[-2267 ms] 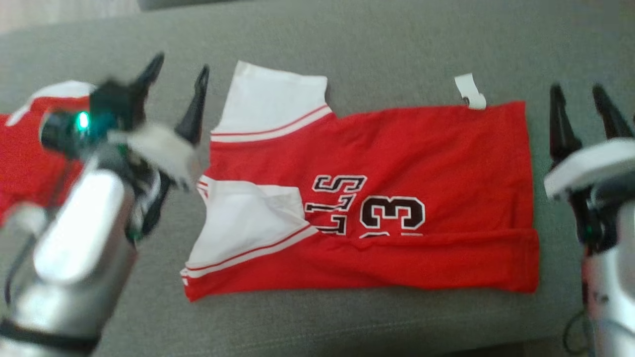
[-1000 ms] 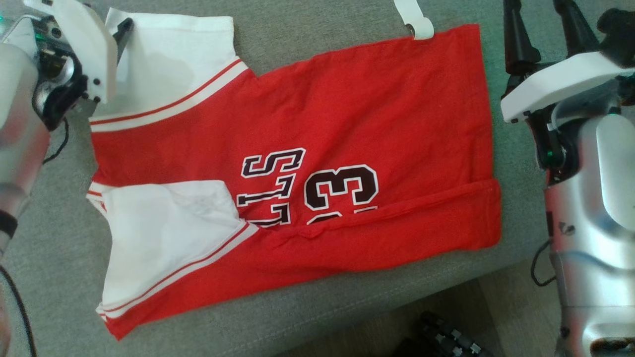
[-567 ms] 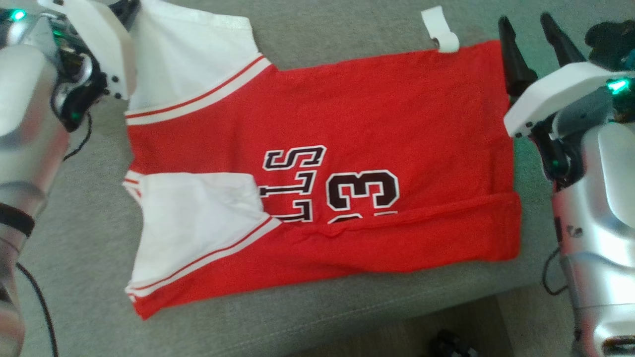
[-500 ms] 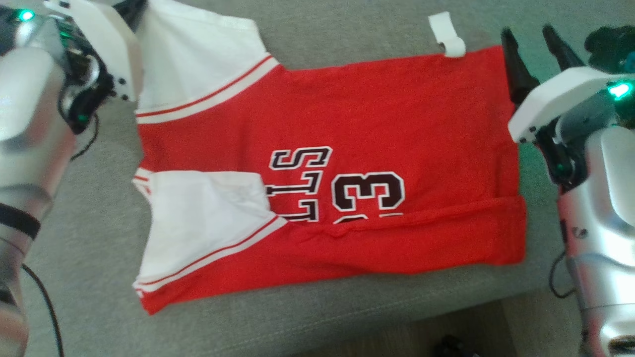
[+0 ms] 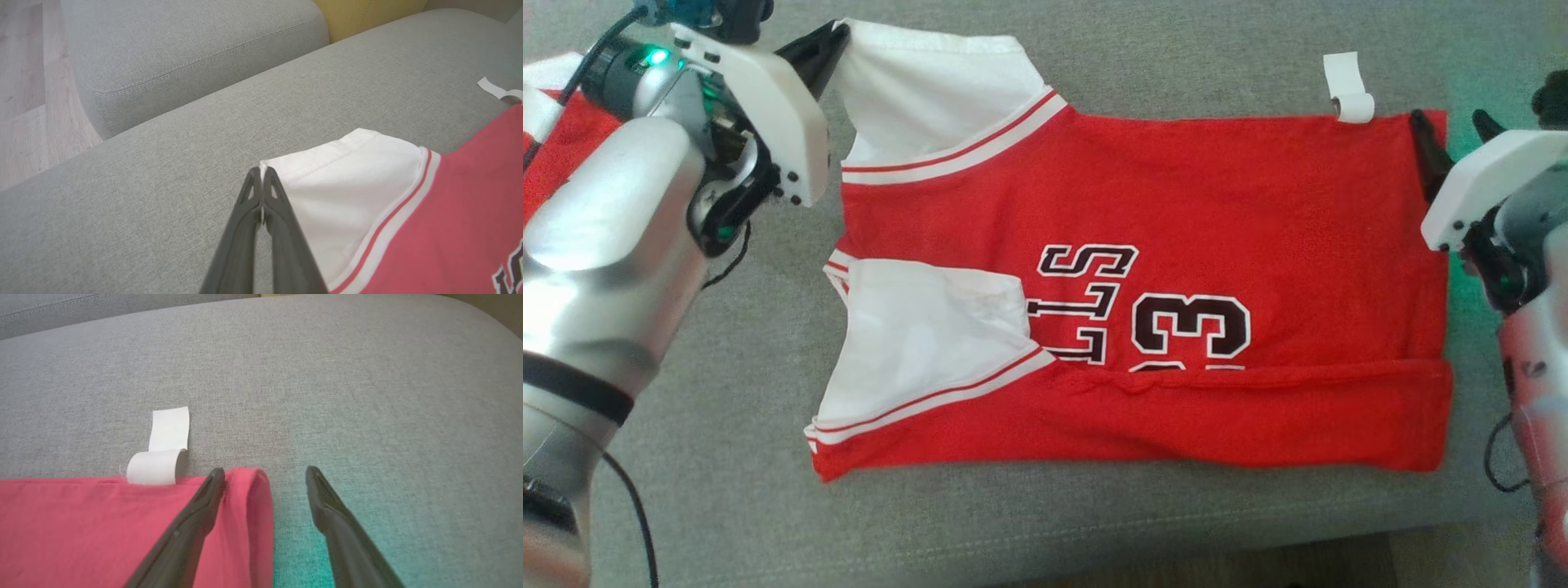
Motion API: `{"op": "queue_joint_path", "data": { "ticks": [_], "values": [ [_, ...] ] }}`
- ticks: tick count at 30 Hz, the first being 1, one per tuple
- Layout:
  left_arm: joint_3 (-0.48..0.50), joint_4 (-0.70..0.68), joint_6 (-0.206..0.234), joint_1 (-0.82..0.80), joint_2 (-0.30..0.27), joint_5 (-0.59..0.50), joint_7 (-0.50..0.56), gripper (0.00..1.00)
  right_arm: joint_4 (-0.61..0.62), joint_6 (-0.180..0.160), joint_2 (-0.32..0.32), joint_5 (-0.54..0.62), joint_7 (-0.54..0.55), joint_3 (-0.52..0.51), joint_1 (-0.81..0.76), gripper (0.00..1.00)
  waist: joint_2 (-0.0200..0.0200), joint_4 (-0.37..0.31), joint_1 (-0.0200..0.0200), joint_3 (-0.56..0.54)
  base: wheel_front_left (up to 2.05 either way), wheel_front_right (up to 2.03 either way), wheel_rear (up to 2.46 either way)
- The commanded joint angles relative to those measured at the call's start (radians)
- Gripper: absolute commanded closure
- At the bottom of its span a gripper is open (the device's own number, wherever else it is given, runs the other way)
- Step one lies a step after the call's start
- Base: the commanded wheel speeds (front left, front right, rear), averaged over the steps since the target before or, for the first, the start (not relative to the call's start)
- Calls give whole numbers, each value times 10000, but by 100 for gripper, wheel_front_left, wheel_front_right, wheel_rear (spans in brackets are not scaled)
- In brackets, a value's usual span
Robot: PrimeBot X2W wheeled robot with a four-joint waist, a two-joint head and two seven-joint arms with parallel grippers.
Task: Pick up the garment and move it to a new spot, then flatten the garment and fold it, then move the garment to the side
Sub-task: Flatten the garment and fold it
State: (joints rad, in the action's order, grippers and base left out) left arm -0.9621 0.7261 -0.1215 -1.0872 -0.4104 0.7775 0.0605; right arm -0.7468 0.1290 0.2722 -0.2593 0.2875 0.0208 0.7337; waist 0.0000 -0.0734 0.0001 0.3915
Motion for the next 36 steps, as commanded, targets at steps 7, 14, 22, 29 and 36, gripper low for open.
{"op": "queue_joint_path", "data": {
  "ticks": [7,14,22,29,36],
  "values": [
    [319,-569,198,-403,-441,75,89,100,-536,17,336,69,-66,455,637,0,0,-11,-1,162,0,0,0],
    [338,-686,285,-473,-500,115,122,100,-1018,17,310,-112,-187,882,912,0,0,19,-1,300,0,0,0],
    [359,-590,372,-501,-544,143,29,100,-1141,17,496,-949,151,1834,917,100,0,54,-1,317,0,0,0],
    [450,-397,577,-625,-616,83,-263,100,-1067,17,893,-1123,-758,1811,1424,100,0,59,-1,338,0,0,0],
    [609,-196,785,-907,-529,27,-707,100,-1429,17,875,-681,-1739,1550,2095,100,0,111,-1,439,0,0,0]
  ]
}}
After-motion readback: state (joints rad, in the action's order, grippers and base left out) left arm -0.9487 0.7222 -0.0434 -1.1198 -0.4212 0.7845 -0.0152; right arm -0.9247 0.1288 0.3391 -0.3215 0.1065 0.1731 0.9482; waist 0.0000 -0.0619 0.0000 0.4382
